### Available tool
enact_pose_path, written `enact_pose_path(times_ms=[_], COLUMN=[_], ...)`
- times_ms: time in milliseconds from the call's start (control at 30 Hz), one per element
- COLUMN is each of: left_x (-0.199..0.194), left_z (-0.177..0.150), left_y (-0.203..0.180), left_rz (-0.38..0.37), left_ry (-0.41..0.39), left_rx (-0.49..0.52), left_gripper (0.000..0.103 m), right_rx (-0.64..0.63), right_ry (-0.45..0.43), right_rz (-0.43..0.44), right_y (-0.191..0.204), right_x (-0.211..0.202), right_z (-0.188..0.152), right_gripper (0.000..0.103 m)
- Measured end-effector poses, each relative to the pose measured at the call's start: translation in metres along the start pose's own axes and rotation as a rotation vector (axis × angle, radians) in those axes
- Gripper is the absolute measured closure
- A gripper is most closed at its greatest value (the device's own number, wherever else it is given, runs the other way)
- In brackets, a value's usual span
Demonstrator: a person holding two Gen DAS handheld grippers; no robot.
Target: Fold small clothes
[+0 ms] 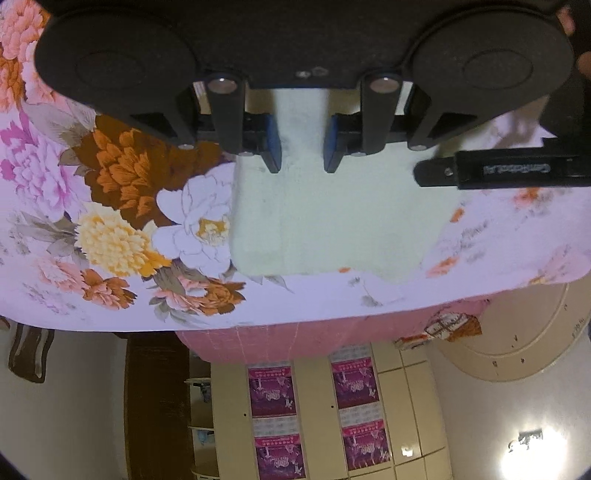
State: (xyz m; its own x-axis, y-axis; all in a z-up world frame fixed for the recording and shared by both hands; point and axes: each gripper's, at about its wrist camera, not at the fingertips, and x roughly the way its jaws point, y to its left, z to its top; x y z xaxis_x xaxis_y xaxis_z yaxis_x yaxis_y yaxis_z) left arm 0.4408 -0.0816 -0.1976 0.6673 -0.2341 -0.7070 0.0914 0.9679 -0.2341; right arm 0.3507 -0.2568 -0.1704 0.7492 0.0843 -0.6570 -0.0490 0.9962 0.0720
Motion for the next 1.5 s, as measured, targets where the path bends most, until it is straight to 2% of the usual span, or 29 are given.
enact_pose_path(times_ms=[67, 200, 333, 433, 533, 933, 1000, 1033, 1100, 1300, 1433, 1500], left_x=[-0.007, -0.026, -0.030, -0.034, -0.038, -0.049, -0.049, -0.049, -0.049, -0.052, -0.051, -0.051], left_z=[-0.001, -0.016, -0.041, -0.056, -0.061, -0.070, -0.071, -0.071, -0.071, -0.068, -0.069, -0.070], left_y=[0.000, 0.000, 0.004, -0.004, -0.005, -0.004, -0.004, -0.004, -0.004, -0.003, -0.002, -0.002], left_rz=[-0.004, -0.020, -0.025, -0.007, -0.002, -0.021, -0.022, -0.022, -0.022, -0.025, -0.034, -0.035], left_ry=[0.002, 0.007, 0.045, 0.021, 0.017, 0.022, 0.022, 0.022, 0.023, 0.030, 0.036, 0.035], left_rx=[0.002, 0.041, 0.042, 0.113, 0.125, 0.161, 0.162, 0.162, 0.165, 0.171, 0.174, 0.181], left_gripper=[0.001, 0.001, 0.001, 0.001, 0.001, 0.001, 0.001, 0.001, 0.001, 0.001, 0.001, 0.001], right_rx=[-0.006, 0.008, 0.021, 0.028, -0.008, 0.026, 0.058, 0.077, 0.098, 0.079, 0.112, 0.117], right_ry=[0.008, -0.009, 0.011, 0.034, 0.089, 0.076, 0.060, 0.062, 0.091, 0.057, 0.062, 0.107], right_rz=[-0.014, 0.013, 0.023, 0.024, -0.020, -0.053, -0.086, -0.086, -0.058, -0.057, -0.031, -0.046], right_y=[0.004, 0.007, 0.008, 0.010, 0.008, 0.007, 0.003, 0.001, -0.004, 0.003, -0.004, -0.008], right_x=[-0.003, -0.029, -0.048, -0.054, -0.045, -0.073, -0.078, -0.078, -0.074, -0.083, -0.089, -0.082], right_z=[0.002, -0.001, -0.022, -0.039, -0.056, -0.070, -0.072, -0.073, -0.077, -0.079, -0.077, -0.083], right_gripper=[0.078, 0.075, 0.075, 0.075, 0.080, 0.075, 0.059, 0.058, 0.068, 0.092, 0.094, 0.097])
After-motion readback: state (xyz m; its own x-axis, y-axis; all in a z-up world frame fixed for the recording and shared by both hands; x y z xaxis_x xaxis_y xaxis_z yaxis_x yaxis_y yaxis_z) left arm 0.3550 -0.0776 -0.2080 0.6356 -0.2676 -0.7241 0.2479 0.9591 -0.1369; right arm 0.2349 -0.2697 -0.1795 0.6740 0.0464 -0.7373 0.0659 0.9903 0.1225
